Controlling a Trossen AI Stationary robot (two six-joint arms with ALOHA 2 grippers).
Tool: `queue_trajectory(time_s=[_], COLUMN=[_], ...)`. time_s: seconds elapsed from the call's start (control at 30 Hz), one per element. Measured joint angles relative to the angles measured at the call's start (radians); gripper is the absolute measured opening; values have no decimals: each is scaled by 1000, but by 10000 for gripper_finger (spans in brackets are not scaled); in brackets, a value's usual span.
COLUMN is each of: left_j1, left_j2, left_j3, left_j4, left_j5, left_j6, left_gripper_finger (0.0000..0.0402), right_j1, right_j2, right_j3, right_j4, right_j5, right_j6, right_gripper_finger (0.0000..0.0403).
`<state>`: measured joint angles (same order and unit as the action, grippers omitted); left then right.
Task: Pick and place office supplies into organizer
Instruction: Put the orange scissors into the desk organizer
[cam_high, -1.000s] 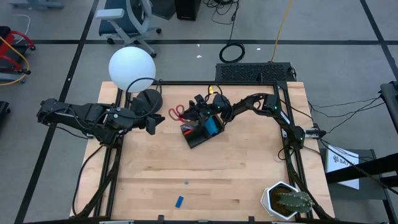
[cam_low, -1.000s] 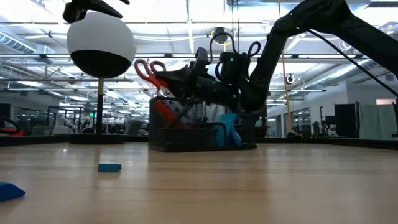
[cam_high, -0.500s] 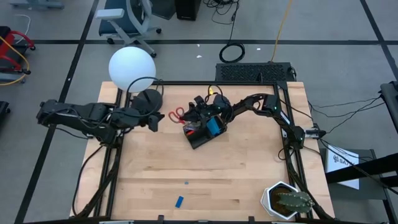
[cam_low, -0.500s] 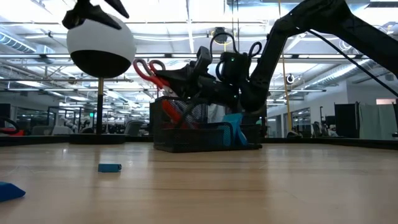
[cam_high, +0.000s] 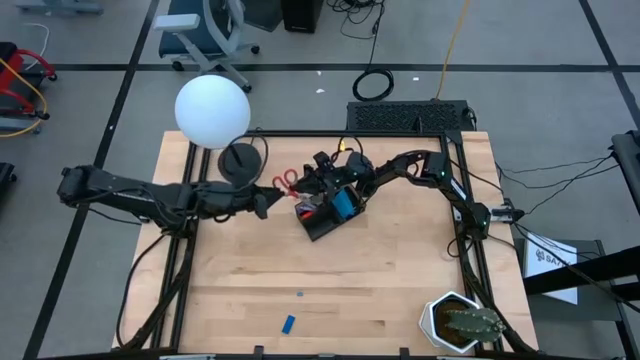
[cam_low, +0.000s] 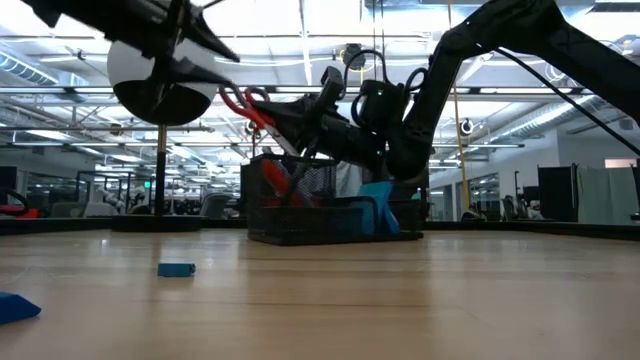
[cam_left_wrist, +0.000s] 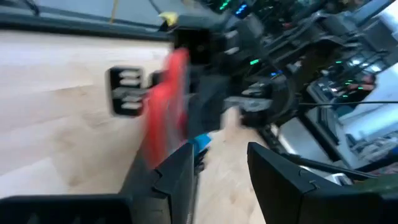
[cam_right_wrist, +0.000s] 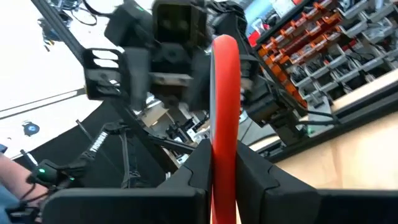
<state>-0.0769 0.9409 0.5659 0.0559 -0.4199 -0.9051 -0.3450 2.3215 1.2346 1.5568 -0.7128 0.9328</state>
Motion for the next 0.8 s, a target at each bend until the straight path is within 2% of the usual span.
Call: queue_trajectory(time_s=[0.2,0.6,0.8], left_j1=[0,26,75], left_j2=[-5,-5,-5], left_j3=[-34,-34,-34], left_j4=[-8,-88,-137], left_j5=[-20,-82,-80], left_j6=[-10,173,154], left_gripper_finger=[157,157,157], right_j1=[0,-3,-2], right_j2=[0,0,1], right_j3=[-1,-1,-2], right_j4=[9,11,9], right_j5=[-3,-24,-20], right_j6=[41,54,64], right_gripper_finger=[29,29,29])
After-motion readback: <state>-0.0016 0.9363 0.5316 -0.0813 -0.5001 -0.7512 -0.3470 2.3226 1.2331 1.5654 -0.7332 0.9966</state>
